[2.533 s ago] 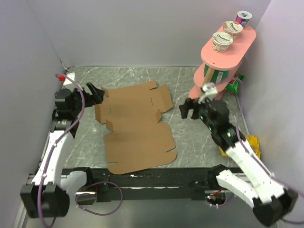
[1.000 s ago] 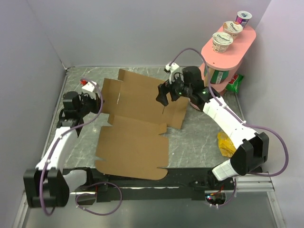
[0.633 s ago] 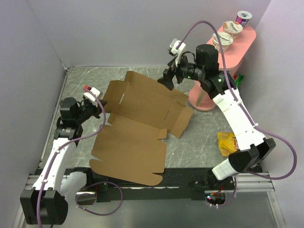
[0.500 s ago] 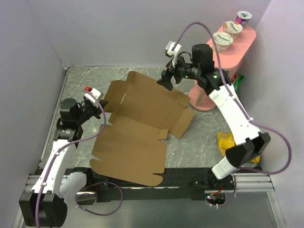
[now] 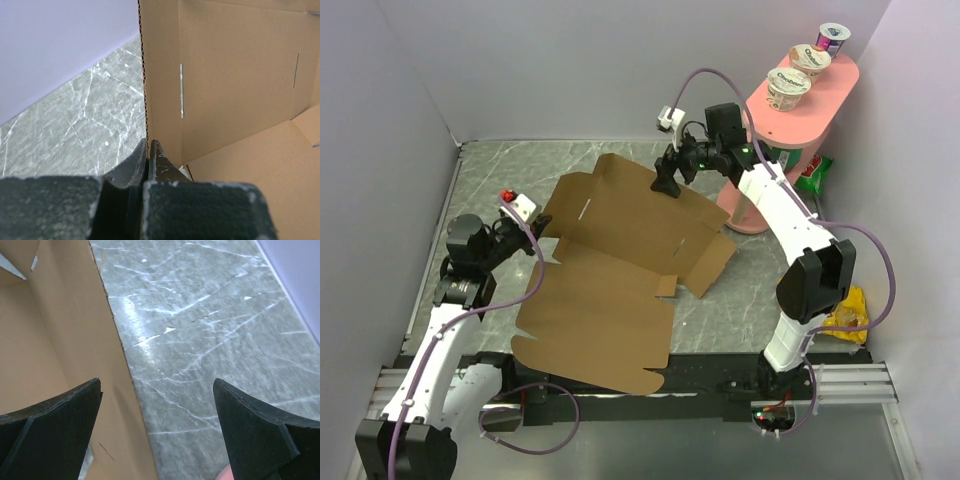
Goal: Fold the paper box
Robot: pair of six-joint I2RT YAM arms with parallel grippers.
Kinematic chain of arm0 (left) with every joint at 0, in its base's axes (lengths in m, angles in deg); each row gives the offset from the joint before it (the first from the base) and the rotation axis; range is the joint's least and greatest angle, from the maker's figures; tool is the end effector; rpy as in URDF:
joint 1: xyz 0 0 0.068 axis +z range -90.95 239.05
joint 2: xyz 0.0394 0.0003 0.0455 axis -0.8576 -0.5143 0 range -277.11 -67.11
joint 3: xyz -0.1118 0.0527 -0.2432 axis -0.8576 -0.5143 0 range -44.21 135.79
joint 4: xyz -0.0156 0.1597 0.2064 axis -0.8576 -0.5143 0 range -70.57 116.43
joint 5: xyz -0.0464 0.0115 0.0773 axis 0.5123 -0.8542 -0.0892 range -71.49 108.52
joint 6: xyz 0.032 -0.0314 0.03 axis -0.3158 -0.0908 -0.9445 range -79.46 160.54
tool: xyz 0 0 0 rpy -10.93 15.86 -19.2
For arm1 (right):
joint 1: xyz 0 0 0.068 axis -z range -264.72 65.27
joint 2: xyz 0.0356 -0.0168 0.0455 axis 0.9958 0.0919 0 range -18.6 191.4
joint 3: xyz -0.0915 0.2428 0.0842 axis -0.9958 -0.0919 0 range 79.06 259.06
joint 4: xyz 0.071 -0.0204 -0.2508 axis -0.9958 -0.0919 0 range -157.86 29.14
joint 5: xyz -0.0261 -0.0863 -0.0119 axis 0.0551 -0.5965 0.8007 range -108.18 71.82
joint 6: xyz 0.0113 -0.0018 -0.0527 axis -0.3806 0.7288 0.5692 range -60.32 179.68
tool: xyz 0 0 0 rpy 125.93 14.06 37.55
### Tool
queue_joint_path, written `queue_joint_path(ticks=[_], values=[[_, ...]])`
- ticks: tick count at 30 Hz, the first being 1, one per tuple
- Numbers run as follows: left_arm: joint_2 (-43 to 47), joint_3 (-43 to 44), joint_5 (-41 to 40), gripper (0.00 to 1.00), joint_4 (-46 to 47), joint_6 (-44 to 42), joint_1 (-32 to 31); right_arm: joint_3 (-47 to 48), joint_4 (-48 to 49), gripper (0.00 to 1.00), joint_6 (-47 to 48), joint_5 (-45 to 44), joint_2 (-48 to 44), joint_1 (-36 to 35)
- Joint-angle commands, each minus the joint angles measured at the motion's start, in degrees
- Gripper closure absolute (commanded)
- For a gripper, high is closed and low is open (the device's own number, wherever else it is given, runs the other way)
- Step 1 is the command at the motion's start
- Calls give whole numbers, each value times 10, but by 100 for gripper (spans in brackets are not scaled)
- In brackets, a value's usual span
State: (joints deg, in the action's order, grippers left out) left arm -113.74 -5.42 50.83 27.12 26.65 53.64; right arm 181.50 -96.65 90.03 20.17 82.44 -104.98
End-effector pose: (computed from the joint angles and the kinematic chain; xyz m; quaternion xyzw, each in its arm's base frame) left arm 0.1902 -0.0371 0.3184 0.3022 0.6792 -0.1611 0.6492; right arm 0.3659 0.1585 0.3810 -0.4956 0.6898 0.2506 0.4644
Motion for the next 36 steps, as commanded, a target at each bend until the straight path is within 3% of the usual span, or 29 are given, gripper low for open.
queue_joint_path(ticks=[1,3,7,13,18,19,21,24,25,27,32,36], values=[[12,-2,13,99,31,-7,-7,34,-16,3,8,47,11,0],[8,0,10,99,35,-1,-7,23,-17,8,0,71,8,-1],[9,-7,-1,99,58,21,-7,-33,18,38,-18,54,-22,-13],[-8,-9,-23,99,66,54,-22,-150,112,59,-35,-34,-92,-57],[-29,3,-39,99,51,78,-30,-253,204,66,-42,-116,-151,-95],[-29,3,-40,99,49,87,-30,-263,214,72,-42,-125,-166,-99],[-25,2,-33,98,48,95,-29,-282,220,100,-42,-144,-175,-108],[-12,1,-18,44,44,116,-29,-276,201,100,-28,-150,-177,-110],[-8,2,-16,20,39,120,-29,-271,183,100,-24,-151,-174,-110],[7,14,-17,4,17,127,-28,-263,173,100,-7,-168,-172,-112],[50,54,13,4,-5,135,-8,-289,207,100,50,-203,-181,-120],[48,82,116,3,22,135,37,-273,174,100,84,-171,-183,-120]])
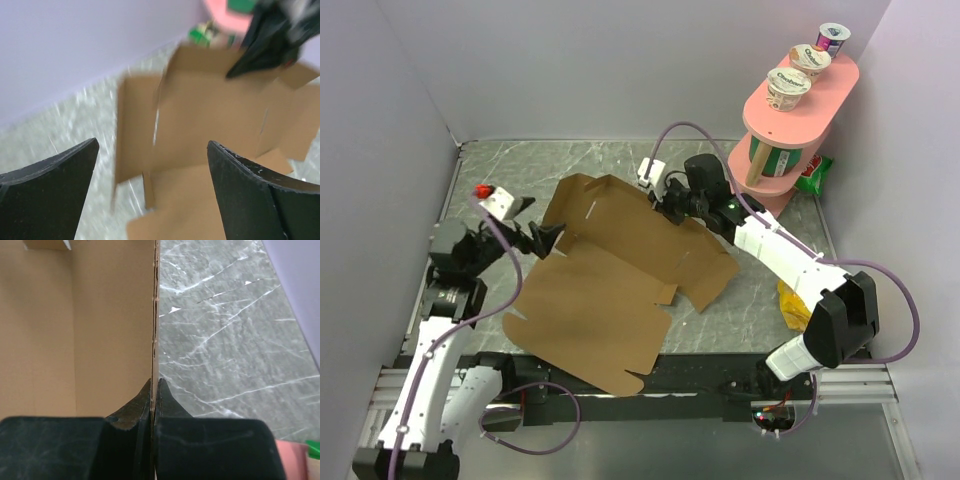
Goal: Fold the paper box
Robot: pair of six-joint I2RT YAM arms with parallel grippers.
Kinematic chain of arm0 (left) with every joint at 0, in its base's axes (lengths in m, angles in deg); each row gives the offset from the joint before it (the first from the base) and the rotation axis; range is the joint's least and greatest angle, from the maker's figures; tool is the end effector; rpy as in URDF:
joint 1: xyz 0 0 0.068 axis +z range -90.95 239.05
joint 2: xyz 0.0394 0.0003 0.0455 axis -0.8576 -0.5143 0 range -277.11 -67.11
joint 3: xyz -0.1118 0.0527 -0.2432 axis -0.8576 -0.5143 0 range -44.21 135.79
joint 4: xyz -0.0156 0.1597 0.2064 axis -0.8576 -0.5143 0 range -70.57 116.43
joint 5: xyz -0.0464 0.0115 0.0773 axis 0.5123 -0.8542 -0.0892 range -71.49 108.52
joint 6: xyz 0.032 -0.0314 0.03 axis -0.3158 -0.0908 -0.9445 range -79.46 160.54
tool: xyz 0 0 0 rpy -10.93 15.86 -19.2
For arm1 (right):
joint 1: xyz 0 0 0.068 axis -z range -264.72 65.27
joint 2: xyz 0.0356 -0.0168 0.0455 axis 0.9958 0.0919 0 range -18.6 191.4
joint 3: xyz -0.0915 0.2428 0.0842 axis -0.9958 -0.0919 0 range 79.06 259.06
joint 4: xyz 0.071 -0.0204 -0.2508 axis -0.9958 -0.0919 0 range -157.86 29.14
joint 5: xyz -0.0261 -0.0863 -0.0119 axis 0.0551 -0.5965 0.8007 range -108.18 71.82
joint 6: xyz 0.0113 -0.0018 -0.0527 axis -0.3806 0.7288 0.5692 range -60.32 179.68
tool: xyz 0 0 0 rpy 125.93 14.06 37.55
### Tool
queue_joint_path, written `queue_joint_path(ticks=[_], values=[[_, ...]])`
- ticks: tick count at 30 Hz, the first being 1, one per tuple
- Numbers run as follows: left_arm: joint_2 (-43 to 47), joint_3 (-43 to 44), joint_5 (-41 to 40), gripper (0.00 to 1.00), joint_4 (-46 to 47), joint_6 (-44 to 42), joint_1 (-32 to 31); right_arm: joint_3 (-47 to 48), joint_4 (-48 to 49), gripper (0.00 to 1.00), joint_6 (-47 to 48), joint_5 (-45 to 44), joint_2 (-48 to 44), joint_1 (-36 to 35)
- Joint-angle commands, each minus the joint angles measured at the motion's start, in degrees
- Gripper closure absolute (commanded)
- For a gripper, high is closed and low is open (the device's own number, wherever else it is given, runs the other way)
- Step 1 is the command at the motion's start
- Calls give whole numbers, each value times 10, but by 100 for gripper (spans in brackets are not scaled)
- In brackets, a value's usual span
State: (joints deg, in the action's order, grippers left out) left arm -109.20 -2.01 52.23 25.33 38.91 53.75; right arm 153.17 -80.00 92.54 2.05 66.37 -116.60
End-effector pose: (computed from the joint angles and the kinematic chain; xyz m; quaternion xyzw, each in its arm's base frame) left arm 0.1700 -0.0356 0.3491 0.2441 0.6690 -0.2282 0.6639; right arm 0.2838 0.1909 0.3355 -0.5306 0.6731 0.1479 0.4935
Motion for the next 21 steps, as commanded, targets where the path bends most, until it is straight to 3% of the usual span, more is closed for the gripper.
queue_joint_path(ticks=[1,6,10,13,21], values=[[-9,54,136,1,51,33,45,9,7,100,62,24,-26,-5],[-114,102,194,19,116,55,79,3,0,100,56,45,-46,-5],[-156,126,164,31,153,38,57,8,-6,100,54,50,-48,-5],[-183,158,101,31,125,-40,-6,10,-10,100,51,51,-46,-6],[-248,192,88,34,111,-81,-39,18,-20,100,49,54,-40,-6]])
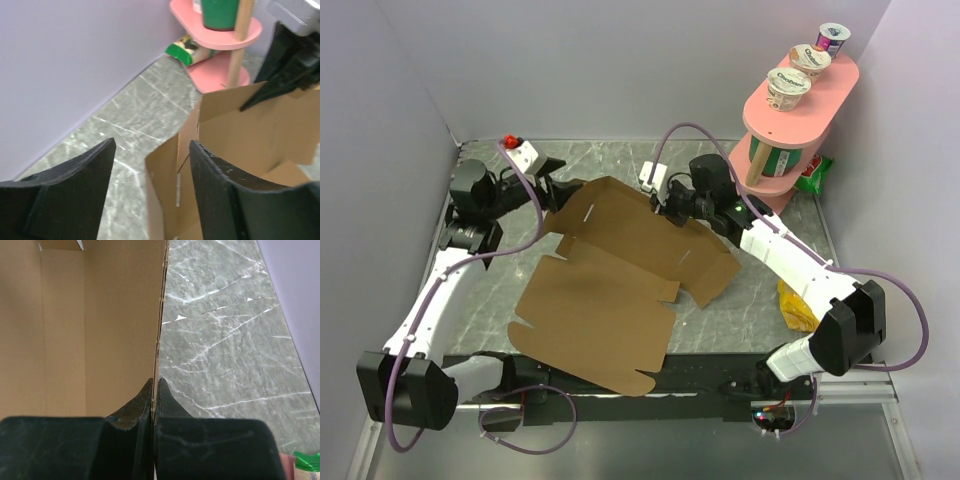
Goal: Fold the paper box
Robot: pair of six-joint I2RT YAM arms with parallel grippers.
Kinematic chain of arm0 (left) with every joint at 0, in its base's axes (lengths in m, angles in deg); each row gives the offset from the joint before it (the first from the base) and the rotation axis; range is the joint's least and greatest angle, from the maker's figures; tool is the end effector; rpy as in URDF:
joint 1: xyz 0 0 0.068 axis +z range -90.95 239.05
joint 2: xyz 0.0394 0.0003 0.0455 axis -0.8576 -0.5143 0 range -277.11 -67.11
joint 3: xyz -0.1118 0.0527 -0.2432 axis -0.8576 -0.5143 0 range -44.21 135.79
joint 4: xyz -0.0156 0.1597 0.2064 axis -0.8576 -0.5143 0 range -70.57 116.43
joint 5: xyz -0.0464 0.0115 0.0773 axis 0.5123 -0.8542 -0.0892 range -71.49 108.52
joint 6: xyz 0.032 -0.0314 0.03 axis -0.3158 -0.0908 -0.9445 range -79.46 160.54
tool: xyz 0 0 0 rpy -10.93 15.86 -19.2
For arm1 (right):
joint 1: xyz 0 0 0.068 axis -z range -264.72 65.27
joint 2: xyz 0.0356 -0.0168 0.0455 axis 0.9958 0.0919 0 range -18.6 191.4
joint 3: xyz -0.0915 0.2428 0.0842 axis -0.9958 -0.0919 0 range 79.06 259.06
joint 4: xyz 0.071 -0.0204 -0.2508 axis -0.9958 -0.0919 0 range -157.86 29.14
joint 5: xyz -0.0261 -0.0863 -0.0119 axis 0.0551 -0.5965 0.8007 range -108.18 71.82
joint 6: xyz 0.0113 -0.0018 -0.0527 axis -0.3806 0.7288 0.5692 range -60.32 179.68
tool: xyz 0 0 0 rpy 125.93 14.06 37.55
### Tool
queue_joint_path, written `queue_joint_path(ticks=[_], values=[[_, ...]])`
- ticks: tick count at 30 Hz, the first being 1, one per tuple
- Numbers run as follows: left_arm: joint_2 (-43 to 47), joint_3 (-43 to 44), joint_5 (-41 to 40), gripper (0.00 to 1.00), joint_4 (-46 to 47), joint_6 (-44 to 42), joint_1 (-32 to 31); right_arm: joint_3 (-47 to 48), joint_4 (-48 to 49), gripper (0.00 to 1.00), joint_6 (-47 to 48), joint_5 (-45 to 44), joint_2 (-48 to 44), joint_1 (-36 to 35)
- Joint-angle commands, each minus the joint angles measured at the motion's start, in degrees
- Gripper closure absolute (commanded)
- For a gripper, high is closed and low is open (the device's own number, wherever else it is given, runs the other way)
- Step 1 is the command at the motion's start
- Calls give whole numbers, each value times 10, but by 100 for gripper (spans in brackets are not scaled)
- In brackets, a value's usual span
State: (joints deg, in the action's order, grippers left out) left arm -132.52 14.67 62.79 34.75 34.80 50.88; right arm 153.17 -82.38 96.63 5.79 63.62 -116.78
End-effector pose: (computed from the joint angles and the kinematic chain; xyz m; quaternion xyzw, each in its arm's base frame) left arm 0.2536 -0.0615 0.3884 0.3466 0.6072 -0.2763 0.6594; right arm 0.2702 0.1863 0.3472 -0.5650 0.6377 0.1583 0.4991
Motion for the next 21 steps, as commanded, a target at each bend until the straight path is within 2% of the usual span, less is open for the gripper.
queue_joint_path(ticks=[1,9,17,20,21], values=[[-18,27,-19,35,20,-39,-13,18,5,100,8,18,-13,-5],[-39,28,-28,49,25,-51,-64,22,13,100,2,20,-7,-5],[-44,10,-46,53,23,-64,-118,20,23,100,-11,13,-2,-7],[-67,24,-50,58,10,-67,-132,17,28,100,-12,16,0,-11],[-74,36,-48,63,5,-69,-135,17,29,100,-13,16,0,-13]])
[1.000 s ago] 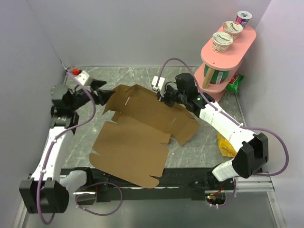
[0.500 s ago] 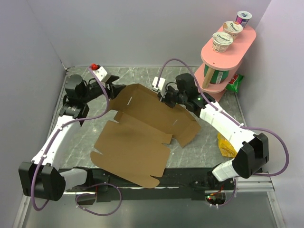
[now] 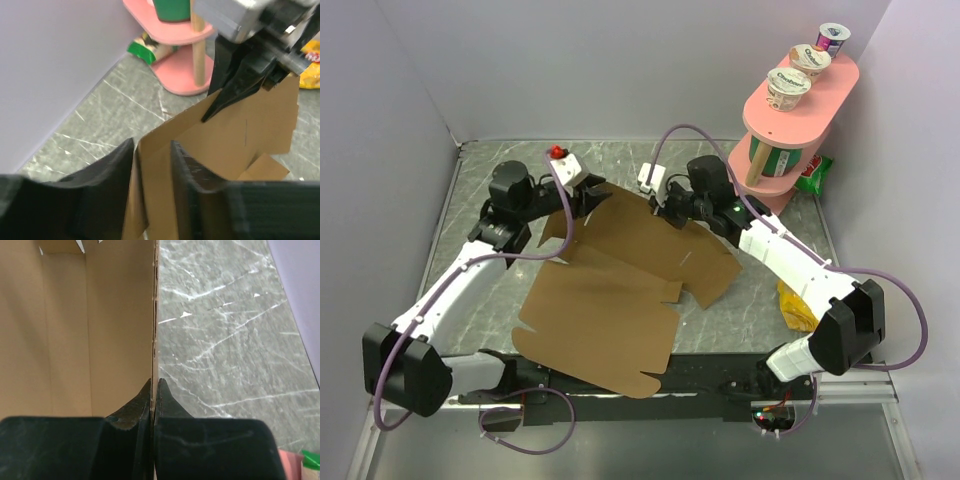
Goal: Fold the paper box
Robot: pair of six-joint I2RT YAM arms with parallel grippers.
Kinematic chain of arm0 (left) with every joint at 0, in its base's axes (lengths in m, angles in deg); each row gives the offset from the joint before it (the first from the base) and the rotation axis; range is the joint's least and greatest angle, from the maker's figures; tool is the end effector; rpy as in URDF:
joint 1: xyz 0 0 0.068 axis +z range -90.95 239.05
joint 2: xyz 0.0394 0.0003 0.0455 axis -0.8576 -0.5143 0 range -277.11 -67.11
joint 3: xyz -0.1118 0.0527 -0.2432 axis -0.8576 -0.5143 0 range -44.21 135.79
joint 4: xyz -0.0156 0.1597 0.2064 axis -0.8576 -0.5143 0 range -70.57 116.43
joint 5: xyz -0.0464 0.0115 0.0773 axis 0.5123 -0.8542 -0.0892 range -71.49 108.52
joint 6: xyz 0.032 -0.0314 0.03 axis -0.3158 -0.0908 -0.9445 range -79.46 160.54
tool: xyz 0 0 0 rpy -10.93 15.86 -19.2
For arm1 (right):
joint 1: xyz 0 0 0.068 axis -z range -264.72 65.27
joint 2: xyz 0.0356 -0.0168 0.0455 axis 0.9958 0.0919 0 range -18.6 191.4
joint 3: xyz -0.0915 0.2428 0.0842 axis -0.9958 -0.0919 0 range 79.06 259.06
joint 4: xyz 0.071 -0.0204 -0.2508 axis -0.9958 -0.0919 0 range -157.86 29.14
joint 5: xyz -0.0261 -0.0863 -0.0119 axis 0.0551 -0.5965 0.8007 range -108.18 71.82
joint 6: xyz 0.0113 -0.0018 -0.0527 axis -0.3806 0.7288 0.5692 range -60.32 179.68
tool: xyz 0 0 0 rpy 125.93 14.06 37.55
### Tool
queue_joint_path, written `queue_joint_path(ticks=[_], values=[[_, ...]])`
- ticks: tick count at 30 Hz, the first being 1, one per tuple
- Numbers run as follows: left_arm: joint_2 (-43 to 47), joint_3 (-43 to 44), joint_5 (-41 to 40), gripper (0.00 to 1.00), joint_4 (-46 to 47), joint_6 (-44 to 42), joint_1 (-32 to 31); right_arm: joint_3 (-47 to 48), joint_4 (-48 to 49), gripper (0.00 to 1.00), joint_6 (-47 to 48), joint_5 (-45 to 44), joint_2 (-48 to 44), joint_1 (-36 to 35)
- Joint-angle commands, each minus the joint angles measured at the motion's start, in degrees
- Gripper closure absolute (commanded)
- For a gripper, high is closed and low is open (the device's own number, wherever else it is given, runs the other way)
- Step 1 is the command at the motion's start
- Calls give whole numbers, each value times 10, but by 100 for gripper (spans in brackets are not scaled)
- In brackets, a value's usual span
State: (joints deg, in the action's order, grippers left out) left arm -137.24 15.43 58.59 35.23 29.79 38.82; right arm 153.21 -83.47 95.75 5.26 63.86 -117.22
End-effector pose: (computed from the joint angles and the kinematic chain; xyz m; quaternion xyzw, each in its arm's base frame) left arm 0.2579 -0.1194 0.3731 0.4100 0.5858 -0.2991 0.6319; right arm 0.2690 0.1881 0.3444 -0.5626 0.6475 0.1616 0.4880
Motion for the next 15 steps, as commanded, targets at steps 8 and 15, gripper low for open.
queue_joint_path(ticks=[8,15], values=[[-46,36,-131,75,5,26,-92,7,84,100,-32,-36,3,-22],[-48,26,-394,71,9,167,-148,-36,153,100,-63,-120,-3,-40]])
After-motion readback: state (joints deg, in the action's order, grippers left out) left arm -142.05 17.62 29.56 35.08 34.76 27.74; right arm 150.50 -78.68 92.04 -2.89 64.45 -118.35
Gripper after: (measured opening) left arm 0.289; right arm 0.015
